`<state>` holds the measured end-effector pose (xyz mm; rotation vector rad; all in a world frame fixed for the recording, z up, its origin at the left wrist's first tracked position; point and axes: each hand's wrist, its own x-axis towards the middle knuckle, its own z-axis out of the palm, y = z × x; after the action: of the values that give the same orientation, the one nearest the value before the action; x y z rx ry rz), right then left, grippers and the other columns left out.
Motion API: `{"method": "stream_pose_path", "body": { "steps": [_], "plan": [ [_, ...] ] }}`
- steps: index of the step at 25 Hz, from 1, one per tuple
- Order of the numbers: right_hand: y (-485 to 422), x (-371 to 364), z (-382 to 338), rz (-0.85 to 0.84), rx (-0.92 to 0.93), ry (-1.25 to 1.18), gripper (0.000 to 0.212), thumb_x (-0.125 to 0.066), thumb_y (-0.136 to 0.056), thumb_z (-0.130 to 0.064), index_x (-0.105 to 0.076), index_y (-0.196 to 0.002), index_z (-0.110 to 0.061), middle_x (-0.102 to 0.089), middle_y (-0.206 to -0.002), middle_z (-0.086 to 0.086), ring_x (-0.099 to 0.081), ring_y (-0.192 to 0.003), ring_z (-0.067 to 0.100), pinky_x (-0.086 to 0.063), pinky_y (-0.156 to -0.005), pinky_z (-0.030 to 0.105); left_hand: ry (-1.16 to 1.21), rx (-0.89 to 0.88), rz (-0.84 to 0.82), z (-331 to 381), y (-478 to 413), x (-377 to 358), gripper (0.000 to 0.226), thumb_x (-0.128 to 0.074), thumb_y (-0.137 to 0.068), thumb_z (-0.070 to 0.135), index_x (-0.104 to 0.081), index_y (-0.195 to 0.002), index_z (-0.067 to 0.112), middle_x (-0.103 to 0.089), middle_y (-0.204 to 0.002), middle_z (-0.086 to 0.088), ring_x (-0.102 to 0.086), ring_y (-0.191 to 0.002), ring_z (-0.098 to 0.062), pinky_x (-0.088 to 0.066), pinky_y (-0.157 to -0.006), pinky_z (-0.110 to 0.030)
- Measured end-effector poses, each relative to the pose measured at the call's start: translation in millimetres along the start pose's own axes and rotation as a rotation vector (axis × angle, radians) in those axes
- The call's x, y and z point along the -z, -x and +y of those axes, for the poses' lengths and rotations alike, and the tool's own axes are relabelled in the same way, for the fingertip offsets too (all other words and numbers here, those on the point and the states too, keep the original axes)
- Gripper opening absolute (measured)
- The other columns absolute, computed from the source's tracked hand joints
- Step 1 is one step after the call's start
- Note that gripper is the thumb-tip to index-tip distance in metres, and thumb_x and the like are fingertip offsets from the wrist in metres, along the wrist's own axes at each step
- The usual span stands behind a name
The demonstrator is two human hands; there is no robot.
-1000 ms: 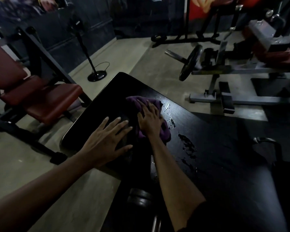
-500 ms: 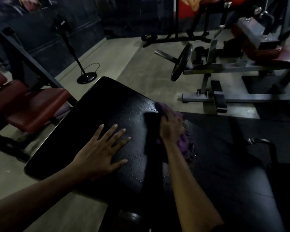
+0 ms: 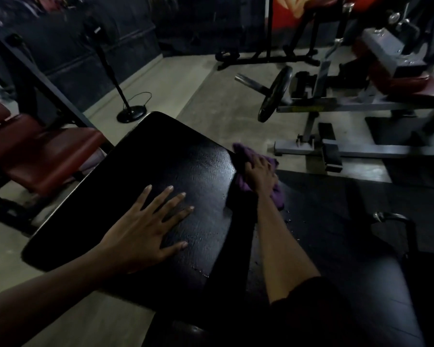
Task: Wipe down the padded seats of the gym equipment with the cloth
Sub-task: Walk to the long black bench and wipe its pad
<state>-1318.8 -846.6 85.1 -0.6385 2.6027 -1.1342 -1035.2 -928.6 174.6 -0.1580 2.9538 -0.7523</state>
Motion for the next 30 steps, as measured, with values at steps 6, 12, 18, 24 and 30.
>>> {"method": "stream_pose_path", "body": {
  "steps": [6, 12, 18, 24, 30],
  "plan": [
    [56, 28, 91, 0.117, -0.338, -0.030, 0.048, -0.038, -0.094, -0.026, -0.033, -0.142, -0.025, -0.028, -0.152, 0.006, -0.023, -0.139, 0.028, -0.021, -0.108, 0.054, 0.007, 0.018, -0.023, 0, -1, 5, 0.074, -0.009, -0.089, 0.067, -0.046, -0.138, 0.025, -0.047, -0.144, -0.007, -0.040, -0.136, -0.028, -0.022, -0.107, -0.053],
    [169, 42, -20, 0.244, -0.132, -0.260, 0.032, -0.041, -0.092, -0.026, -0.054, -0.121, -0.022, -0.057, -0.120, 0.001, -0.052, -0.103, 0.022, -0.045, -0.088, 0.036, 0.051, 0.005, -0.032, -2, -3, 13, 0.066, -0.023, -0.089, 0.060, -0.051, -0.134, 0.022, -0.051, -0.140, -0.008, -0.044, -0.133, -0.031, -0.027, -0.110, -0.053],
    [292, -36, -98, 0.052, 0.080, -0.166, 0.065, -0.017, -0.078, -0.052, -0.028, -0.141, -0.042, -0.025, -0.154, -0.005, -0.022, -0.141, 0.020, -0.015, -0.110, 0.056, 0.257, 0.158, 0.000, -9, 52, 26, 0.078, -0.019, -0.083, 0.059, -0.044, -0.138, 0.009, -0.039, -0.149, -0.008, -0.029, -0.142, -0.029, -0.018, -0.115, -0.048],
    [282, -24, -12, 0.091, 0.021, -0.063, 0.073, -0.009, -0.072, -0.052, -0.025, -0.142, -0.043, -0.023, -0.154, -0.011, -0.019, -0.142, 0.013, -0.018, -0.114, 0.044, 0.200, -0.012, -0.063, 44, 46, 35, 0.086, -0.001, -0.090, 0.066, -0.056, -0.129, 0.013, -0.056, -0.136, -0.008, -0.048, -0.130, -0.031, -0.036, -0.105, -0.051],
    [291, 8, 98, 0.133, -0.282, 0.060, 0.076, -0.010, -0.073, -0.046, -0.030, -0.144, -0.028, -0.034, -0.150, 0.002, -0.033, -0.135, 0.023, -0.031, -0.106, 0.046, 0.220, -0.089, -0.143, 84, 18, 22, 0.120, 0.038, -0.057, 0.074, -0.019, -0.149, 0.021, -0.015, -0.158, -0.005, -0.011, -0.147, -0.026, 0.000, -0.118, -0.047]
  ]
}}
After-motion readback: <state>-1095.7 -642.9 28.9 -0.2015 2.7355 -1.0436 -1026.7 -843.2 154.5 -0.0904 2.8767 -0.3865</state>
